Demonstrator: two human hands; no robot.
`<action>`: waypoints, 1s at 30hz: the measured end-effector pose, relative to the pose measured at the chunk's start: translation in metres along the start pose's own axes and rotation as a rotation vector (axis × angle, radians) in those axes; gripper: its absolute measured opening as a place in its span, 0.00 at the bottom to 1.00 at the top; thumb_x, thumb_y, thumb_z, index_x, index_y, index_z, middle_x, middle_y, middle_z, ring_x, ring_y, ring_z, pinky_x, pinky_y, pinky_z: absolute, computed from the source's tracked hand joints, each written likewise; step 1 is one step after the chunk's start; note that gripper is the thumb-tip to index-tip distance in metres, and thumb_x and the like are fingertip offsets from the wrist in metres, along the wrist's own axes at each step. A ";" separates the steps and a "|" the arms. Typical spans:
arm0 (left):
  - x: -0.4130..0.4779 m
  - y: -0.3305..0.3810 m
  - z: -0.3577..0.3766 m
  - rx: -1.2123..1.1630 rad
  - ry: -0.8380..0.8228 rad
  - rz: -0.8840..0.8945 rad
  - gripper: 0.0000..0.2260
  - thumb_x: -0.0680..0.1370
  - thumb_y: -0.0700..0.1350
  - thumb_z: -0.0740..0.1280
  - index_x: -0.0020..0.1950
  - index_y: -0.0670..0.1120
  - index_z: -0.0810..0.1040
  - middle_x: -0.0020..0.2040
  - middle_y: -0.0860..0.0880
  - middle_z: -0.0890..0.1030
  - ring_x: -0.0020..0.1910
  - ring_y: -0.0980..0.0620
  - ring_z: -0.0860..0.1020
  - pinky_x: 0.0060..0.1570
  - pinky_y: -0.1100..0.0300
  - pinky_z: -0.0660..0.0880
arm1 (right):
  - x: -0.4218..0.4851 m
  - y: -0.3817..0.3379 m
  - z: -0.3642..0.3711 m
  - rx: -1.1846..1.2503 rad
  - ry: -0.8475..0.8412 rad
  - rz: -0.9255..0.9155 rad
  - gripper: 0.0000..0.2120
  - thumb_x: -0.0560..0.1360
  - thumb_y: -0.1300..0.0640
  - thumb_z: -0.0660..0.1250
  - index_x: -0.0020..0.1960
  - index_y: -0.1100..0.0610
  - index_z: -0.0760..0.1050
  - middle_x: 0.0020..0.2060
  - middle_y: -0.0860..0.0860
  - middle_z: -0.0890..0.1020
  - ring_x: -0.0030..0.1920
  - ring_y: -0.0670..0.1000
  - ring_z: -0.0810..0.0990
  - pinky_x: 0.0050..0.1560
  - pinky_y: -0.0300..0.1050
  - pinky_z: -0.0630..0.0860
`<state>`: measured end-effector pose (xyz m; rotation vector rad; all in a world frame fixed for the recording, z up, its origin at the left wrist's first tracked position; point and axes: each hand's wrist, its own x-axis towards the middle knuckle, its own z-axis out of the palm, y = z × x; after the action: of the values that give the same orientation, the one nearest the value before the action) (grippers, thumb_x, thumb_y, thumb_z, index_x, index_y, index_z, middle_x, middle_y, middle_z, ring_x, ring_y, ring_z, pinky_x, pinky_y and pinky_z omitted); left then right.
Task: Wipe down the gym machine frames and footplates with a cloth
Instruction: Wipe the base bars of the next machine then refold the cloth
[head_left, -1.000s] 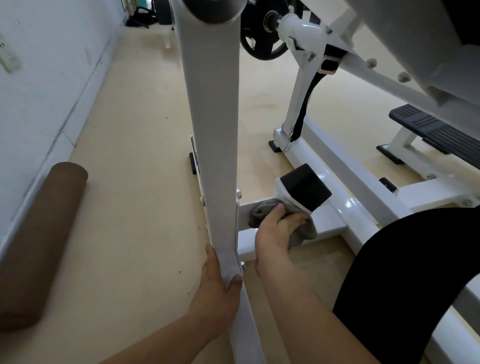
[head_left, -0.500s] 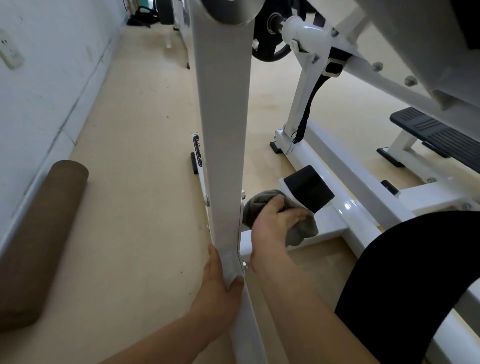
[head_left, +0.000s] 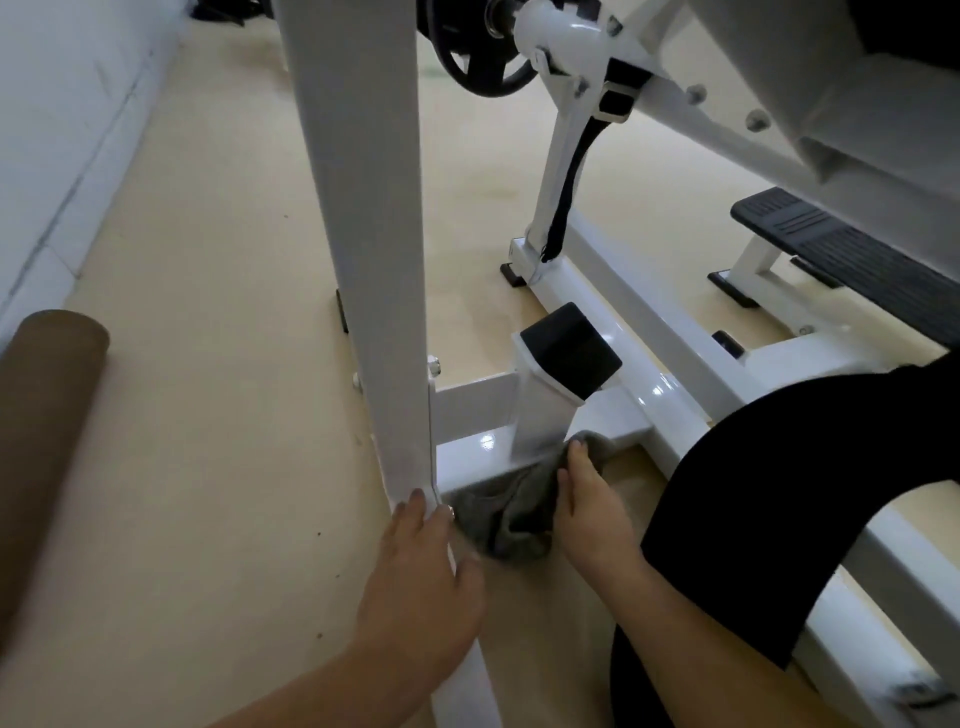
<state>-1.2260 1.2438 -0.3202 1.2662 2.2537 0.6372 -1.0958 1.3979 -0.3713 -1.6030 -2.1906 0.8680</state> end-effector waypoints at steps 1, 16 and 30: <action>0.001 0.004 0.001 0.057 -0.018 0.079 0.26 0.85 0.50 0.58 0.83 0.48 0.56 0.84 0.53 0.48 0.82 0.54 0.45 0.70 0.73 0.32 | 0.004 0.005 -0.004 0.016 0.043 0.003 0.25 0.86 0.49 0.55 0.81 0.51 0.55 0.69 0.52 0.76 0.59 0.48 0.80 0.59 0.42 0.78; 0.031 -0.052 0.020 0.534 -0.169 0.393 0.35 0.83 0.66 0.48 0.84 0.46 0.51 0.84 0.48 0.43 0.81 0.55 0.34 0.76 0.57 0.40 | 0.071 0.034 -0.040 -0.365 -0.327 -0.225 0.29 0.86 0.46 0.52 0.84 0.48 0.47 0.83 0.43 0.46 0.82 0.46 0.40 0.82 0.55 0.43; 0.028 -0.056 0.026 0.495 -0.131 0.470 0.33 0.83 0.66 0.41 0.84 0.51 0.41 0.83 0.50 0.35 0.80 0.53 0.29 0.77 0.53 0.35 | 0.081 0.045 -0.018 -0.505 -0.221 -0.289 0.29 0.86 0.45 0.46 0.84 0.50 0.44 0.83 0.46 0.43 0.79 0.44 0.33 0.81 0.50 0.35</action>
<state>-1.2596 1.2461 -0.3787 2.0462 2.0792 0.1301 -1.0795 1.4875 -0.3943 -1.3703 -2.8808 0.4438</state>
